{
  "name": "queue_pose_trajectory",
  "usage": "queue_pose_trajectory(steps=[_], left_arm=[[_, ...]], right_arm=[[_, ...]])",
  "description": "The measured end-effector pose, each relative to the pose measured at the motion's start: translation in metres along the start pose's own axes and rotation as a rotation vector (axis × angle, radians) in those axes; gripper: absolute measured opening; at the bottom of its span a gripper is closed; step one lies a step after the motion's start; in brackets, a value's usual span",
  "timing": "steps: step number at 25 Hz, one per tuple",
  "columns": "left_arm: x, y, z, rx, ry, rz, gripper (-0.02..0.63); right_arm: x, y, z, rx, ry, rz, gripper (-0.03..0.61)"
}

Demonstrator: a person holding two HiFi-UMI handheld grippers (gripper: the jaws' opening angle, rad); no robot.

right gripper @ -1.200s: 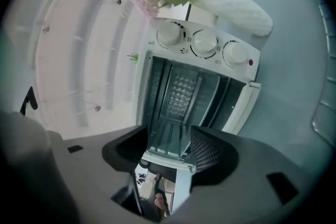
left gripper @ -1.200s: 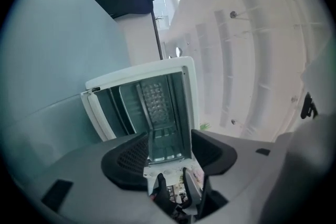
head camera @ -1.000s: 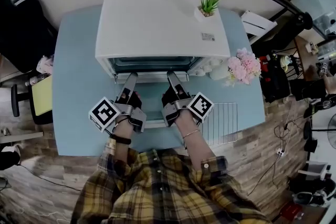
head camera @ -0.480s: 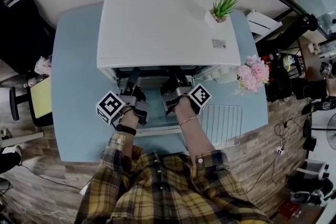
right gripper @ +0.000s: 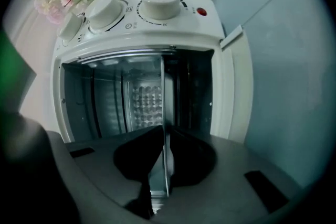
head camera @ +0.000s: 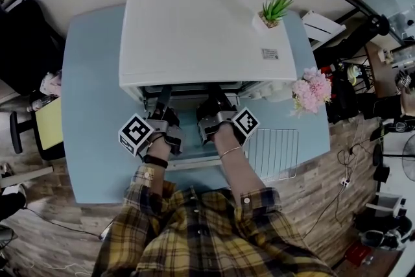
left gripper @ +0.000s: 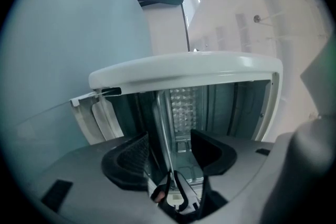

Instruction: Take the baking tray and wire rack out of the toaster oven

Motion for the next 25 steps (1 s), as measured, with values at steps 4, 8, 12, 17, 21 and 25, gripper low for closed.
queue_pose_trajectory(steps=[4, 8, 12, 17, 21, 25], left_arm=[[0.003, 0.005, -0.005, -0.033, 0.011, -0.004, 0.217], [0.011, 0.01, -0.019, -0.117, 0.037, 0.004, 0.067], [0.02, 0.013, -0.033, -0.125, 0.066, -0.061, 0.052], [0.038, 0.014, -0.059, -0.154, 0.092, -0.075, 0.052], [0.053, 0.014, -0.083, -0.151, 0.073, -0.082, 0.051], [0.072, 0.012, -0.109, -0.148, 0.046, -0.1, 0.052]], right_arm=[[0.009, 0.001, -0.02, 0.032, 0.015, 0.018, 0.041], [0.017, 0.0, -0.041, 0.052, 0.039, 0.027, 0.037], [0.022, -0.002, -0.056, 0.058, 0.057, 0.031, 0.037], [0.032, -0.005, -0.086, 0.066, 0.079, 0.05, 0.035], [0.042, -0.006, -0.111, 0.067, 0.104, 0.079, 0.034], [0.05, -0.005, -0.14, 0.072, 0.148, 0.066, 0.032]])
Point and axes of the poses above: the fingertips, and each gripper's own axes: z forward along the fingers, y to its left, x out of its underside, the point moved 3 cm from there along -z, backward along the fingers, and after that the axes turned 6 degrees about y, right-handed, at the moved point
